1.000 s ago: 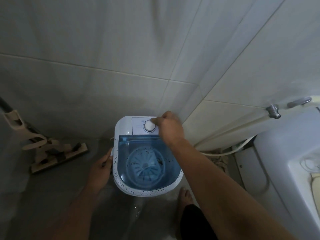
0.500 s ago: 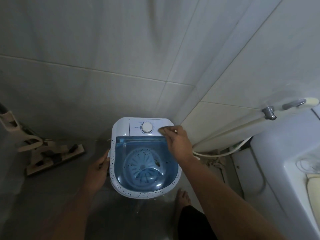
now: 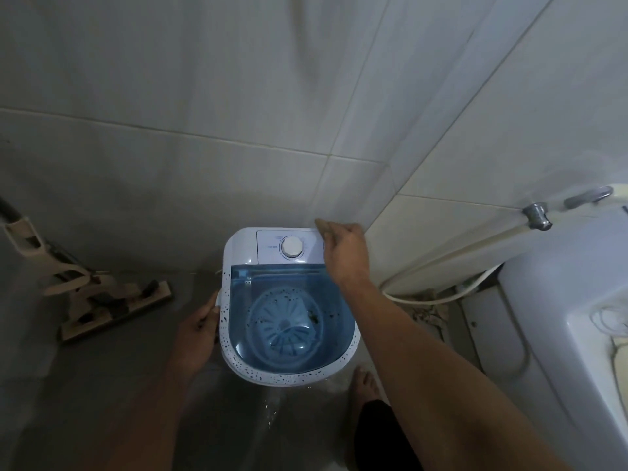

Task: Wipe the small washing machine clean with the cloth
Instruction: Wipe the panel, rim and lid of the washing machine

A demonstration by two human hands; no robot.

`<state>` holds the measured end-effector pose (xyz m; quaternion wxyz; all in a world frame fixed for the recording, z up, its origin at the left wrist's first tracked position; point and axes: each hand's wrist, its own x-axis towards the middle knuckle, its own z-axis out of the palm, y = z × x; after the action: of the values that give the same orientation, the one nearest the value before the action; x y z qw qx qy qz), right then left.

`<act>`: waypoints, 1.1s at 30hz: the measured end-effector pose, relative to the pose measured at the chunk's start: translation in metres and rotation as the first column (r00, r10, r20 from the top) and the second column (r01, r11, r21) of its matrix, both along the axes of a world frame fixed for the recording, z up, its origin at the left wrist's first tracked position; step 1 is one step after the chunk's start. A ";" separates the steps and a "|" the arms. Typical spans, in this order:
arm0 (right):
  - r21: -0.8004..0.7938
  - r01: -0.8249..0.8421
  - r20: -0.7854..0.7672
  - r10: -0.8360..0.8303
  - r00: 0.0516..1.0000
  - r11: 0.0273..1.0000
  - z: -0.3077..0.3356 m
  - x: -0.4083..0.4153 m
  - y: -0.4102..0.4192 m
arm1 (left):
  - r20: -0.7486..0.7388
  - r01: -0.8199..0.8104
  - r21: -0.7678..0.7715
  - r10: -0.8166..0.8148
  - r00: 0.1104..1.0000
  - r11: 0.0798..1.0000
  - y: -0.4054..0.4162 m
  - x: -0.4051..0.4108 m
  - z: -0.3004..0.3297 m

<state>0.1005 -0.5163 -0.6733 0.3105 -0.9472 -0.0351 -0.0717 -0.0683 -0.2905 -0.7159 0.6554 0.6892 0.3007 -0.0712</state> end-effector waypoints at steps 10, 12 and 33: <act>-0.161 -0.132 0.008 0.135 0.991 0.978 -0.009 -0.007 0.004 | 0.024 0.012 0.027 -0.012 1.000 1.000 -0.001 -0.001 0.008; -0.121 -0.081 0.004 0.083 0.997 0.989 -0.005 -0.001 0.003 | 0.023 0.004 0.010 -0.004 1.000 1.000 -0.001 -0.001 0.006; -0.092 -0.078 0.012 0.080 0.997 0.993 -0.025 0.001 -0.028 | 0.039 0.014 0.022 -0.014 0.999 1.000 -0.002 -0.002 0.008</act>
<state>0.1015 -0.5442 -0.6987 0.2693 -0.9577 -0.0782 -0.0653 -0.0698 -0.2929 -0.7078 0.6530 0.6996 0.2839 -0.0592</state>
